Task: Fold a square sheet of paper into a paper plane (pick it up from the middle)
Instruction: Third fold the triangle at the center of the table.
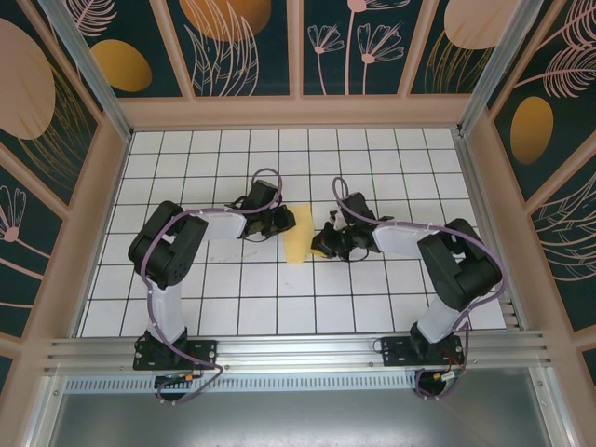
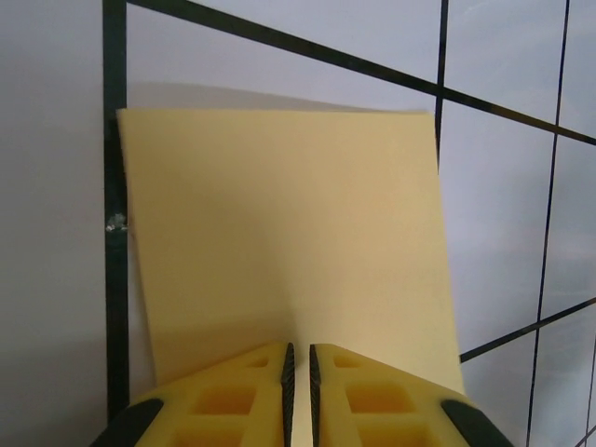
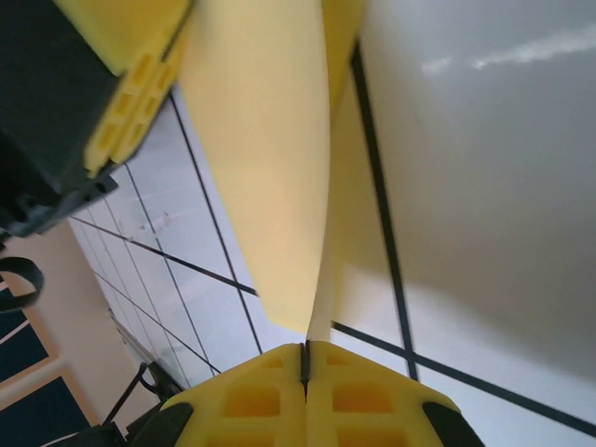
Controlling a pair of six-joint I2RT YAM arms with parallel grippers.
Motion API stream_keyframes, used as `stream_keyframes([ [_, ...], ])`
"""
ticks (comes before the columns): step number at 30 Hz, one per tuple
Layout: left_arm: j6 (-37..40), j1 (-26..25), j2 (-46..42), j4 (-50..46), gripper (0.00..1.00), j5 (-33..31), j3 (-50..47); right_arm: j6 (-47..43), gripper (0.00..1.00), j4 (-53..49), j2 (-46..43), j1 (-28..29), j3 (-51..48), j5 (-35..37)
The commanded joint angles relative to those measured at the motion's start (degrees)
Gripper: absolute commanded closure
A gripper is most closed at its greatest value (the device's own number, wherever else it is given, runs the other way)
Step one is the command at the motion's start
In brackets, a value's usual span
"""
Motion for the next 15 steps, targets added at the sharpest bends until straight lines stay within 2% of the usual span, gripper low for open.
stream_keyframes([
  [1,1.6,-0.1,1.4,-2.1,0.83,-1.0,0.4,-0.6,0.99,0.7,2.2,-0.2,3.7,-0.9],
  [10,2.3,-0.1,0.7,-2.6,0.83,-0.4,1.3,-0.1,0.99,3.2,7.1,0.6,8.1,0.1],
  [15,4.3,-0.1,-3.7,-2.7,0.75,-2.6,2.1,-1.3,0.99,3.0,9.3,1.0,9.8,0.4],
])
